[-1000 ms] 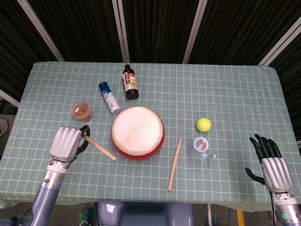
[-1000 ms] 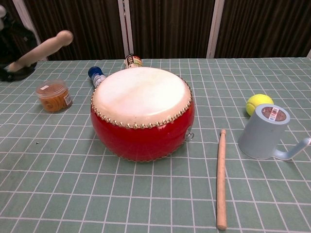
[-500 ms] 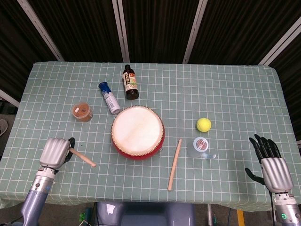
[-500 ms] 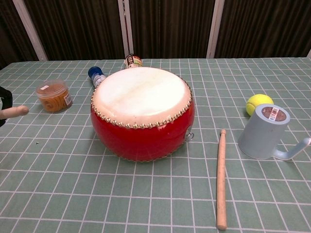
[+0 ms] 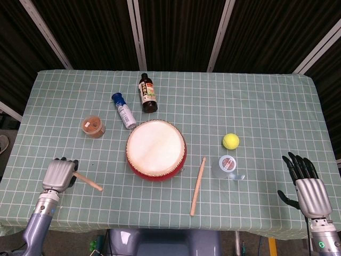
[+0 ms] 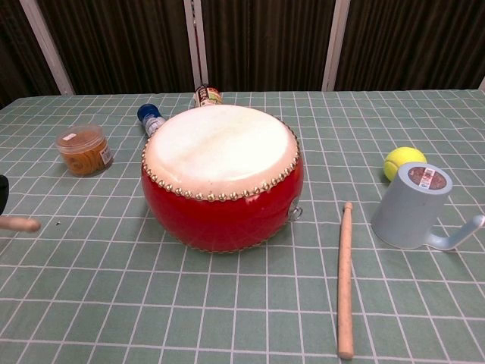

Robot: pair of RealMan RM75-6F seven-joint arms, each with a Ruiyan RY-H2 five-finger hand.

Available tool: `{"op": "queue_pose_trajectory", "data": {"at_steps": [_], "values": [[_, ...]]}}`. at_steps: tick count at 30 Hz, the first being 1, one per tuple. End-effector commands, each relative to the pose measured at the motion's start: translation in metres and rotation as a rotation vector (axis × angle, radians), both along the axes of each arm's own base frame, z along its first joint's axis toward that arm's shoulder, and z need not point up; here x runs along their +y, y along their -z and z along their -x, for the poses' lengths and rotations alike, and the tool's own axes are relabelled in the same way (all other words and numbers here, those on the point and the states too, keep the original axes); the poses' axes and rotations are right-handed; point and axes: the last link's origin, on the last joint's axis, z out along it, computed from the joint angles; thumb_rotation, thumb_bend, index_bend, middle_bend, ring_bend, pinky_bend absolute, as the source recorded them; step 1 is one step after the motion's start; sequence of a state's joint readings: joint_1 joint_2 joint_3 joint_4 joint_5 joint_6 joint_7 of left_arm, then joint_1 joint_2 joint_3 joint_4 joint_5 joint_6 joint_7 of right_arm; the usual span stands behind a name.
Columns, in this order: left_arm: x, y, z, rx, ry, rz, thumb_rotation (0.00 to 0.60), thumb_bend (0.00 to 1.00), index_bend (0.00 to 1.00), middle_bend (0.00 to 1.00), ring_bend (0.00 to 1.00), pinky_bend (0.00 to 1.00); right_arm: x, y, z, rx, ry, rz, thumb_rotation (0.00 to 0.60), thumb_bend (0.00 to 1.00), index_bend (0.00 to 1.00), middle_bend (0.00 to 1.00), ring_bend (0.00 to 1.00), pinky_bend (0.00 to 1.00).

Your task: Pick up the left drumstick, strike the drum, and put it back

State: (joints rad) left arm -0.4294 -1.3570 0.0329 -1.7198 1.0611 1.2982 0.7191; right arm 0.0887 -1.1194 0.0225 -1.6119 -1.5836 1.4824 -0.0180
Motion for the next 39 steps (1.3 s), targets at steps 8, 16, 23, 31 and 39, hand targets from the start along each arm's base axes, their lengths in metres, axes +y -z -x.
{"op": "queue_pose_trajectory", "data": {"at_steps": [8, 16, 23, 31, 39], "values": [[0.005, -0.014, -0.003, -0.033, -0.008, -0.041, 0.6, 0.14, 0.12, 0.09, 0.07, 0.12, 0.0, 0.0, 0.0, 0.002, 0.006, -0.002, 0.6, 0.26, 0.0, 0.0, 0.0, 0.07], [-0.01, -0.043, -0.016, -0.142, 0.04, -0.1, 0.6, 0.08, 0.06, 0.05, 0.04, 0.12, 0.0, -0.001, 0.001, 0.01, 0.006, -0.002, 0.6, 0.26, 0.0, 0.0, 0.0, 0.07], [-0.047, -0.082, -0.009, -0.253, 0.104, -0.188, 0.6, 0.02, 0.0, 0.0, 0.0, 0.02, 0.0, -0.001, 0.001, 0.029, -0.003, 0.006, 0.6, 0.26, 0.0, 0.0, 0.0, 0.07], [-0.098, -0.108, 0.025, -0.286, 0.078, -0.246, 0.6, 0.01, 0.0, 0.0, 0.0, 0.0, 0.001, -0.003, 0.0, 0.056, -0.024, 0.032, 0.6, 0.26, 0.0, 0.0, 0.0, 0.07], [-0.108, -0.12, 0.034, -0.299, 0.086, -0.308, 0.6, 0.01, 0.0, 0.0, 0.0, 0.0, 0.0, -0.003, -0.002, 0.058, -0.052, 0.056, 0.6, 0.26, 0.0, 0.0, 0.0, 0.07]]}}
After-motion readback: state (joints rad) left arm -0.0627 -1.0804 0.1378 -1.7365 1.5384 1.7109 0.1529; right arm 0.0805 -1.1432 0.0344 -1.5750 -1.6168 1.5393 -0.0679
